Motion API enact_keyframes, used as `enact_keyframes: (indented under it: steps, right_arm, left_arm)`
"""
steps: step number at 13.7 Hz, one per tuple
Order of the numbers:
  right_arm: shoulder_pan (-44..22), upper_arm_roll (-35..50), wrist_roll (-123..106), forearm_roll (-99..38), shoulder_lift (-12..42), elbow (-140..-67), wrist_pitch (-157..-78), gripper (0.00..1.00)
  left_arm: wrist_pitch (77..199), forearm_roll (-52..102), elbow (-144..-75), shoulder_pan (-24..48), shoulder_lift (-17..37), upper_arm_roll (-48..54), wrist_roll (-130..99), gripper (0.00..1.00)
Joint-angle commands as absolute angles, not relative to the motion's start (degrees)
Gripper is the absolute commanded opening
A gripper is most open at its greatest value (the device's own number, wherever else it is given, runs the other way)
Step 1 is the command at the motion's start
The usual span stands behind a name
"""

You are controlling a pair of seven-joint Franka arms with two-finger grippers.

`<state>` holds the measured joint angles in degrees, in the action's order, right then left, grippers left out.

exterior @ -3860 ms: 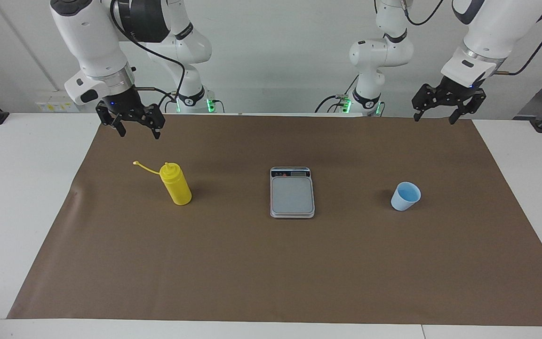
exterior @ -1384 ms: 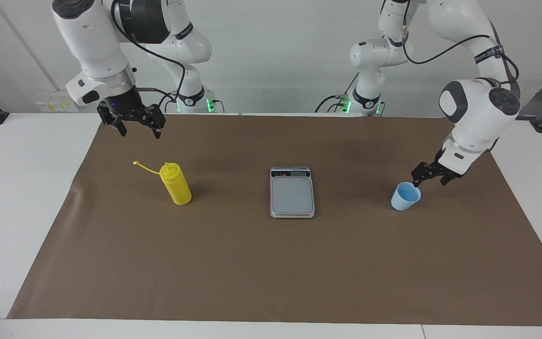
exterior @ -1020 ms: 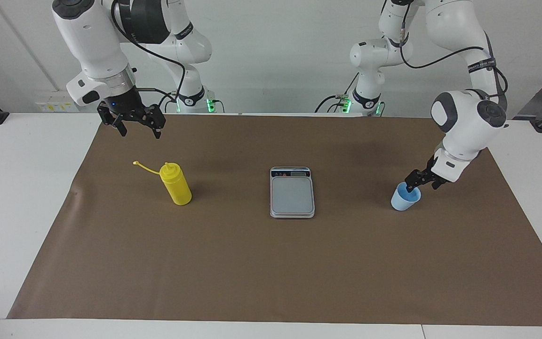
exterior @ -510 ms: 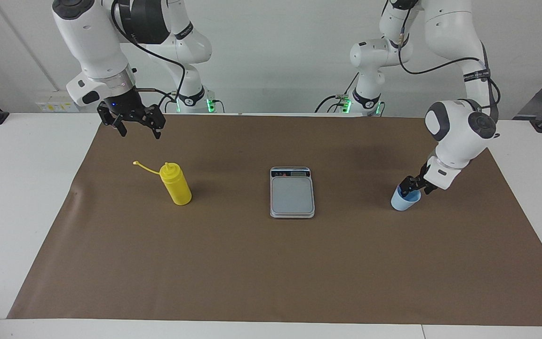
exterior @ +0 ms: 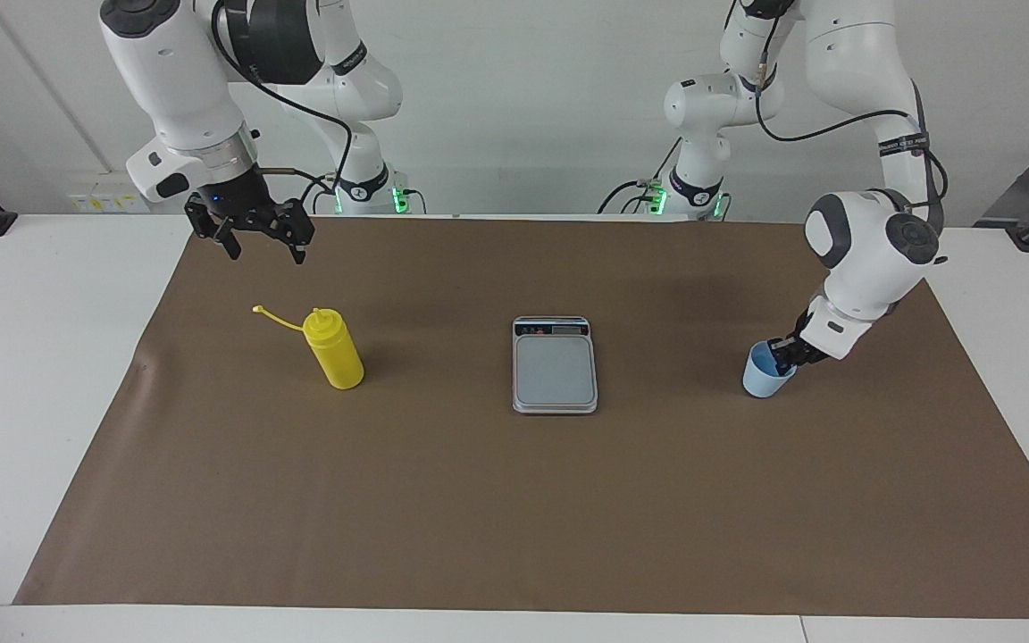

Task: Pour seasoning into cup on scale with both arms
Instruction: 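Grasp the light blue cup with the left gripper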

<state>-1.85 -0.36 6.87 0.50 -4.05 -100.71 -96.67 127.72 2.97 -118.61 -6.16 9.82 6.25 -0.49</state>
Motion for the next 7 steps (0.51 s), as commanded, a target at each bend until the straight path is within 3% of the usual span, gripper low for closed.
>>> enact_keyframes:
  steps: [1,7]
  right_arm:
    - [-0.88,0.09,5.27,0.53,-5.71,-102.74,-97.91,1.00]
    - [-0.88,0.09,5.27,0.53,-5.80,-102.92,-97.91,1.00]
  left_arm:
    - [123.42,2.81,-113.84,-5.36,10.28,5.54,1.40,0.00]
    - [103.47,2.90,-101.09,-0.02,8.62,6.06,-0.25,0.00]
